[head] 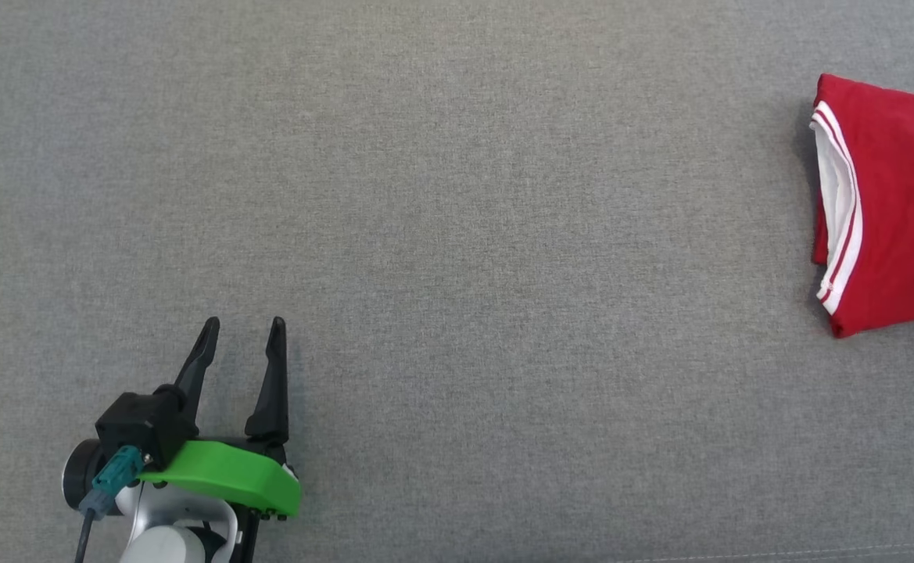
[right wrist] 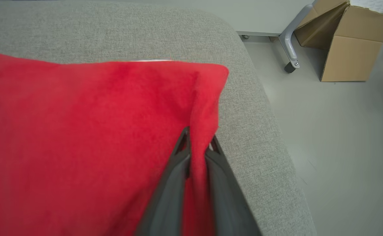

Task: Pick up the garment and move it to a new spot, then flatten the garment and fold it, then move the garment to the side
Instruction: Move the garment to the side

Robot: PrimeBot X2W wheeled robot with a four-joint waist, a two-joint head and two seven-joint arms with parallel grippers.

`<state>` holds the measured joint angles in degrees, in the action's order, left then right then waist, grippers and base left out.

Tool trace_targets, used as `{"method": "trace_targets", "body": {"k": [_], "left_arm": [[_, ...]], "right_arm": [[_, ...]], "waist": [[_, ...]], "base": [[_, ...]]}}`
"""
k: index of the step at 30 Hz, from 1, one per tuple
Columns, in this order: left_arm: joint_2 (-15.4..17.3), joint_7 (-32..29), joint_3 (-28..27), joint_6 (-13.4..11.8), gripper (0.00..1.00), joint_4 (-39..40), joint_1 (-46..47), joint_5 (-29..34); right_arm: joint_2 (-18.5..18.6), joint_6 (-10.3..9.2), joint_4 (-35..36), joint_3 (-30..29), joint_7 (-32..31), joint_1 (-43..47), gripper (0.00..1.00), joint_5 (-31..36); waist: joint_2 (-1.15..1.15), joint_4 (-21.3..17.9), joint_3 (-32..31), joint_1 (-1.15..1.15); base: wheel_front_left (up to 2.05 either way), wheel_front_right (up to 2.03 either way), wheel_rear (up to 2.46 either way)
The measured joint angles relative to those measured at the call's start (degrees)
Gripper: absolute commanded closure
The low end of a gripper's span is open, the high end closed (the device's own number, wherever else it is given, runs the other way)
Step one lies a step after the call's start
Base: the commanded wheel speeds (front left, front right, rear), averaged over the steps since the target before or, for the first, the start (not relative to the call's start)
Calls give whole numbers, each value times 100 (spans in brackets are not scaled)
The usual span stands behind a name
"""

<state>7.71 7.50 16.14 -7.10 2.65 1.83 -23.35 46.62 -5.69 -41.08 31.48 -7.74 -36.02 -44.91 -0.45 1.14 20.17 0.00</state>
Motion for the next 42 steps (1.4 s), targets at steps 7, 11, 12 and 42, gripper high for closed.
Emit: {"method": "trace_targets", "body": {"k": [7,11,12,42], "left_arm": [[33,-81,-98,0,0,77,75,55],[43,-101,-101,0,0,132,85,91],[45,-141,-110,0,0,141,85,92],[-297,291,-138,56,0,-271,193,-175]], "right_arm": [[-156,-44,-209,-43,224,-53,0,12],[-147,-54,-372,-76,292,-52,0,16],[-151,-54,-405,-75,292,-49,0,16],[-1482,583,534,608,1692,-614,0,571]], "waist": [[0,-136,143,0],[0,-223,183,0],[0,-244,192,0],[0,-934,-801,0]], "base": [[0,0,0],[0,0,0],[0,0,0],[0,0,0]]}}
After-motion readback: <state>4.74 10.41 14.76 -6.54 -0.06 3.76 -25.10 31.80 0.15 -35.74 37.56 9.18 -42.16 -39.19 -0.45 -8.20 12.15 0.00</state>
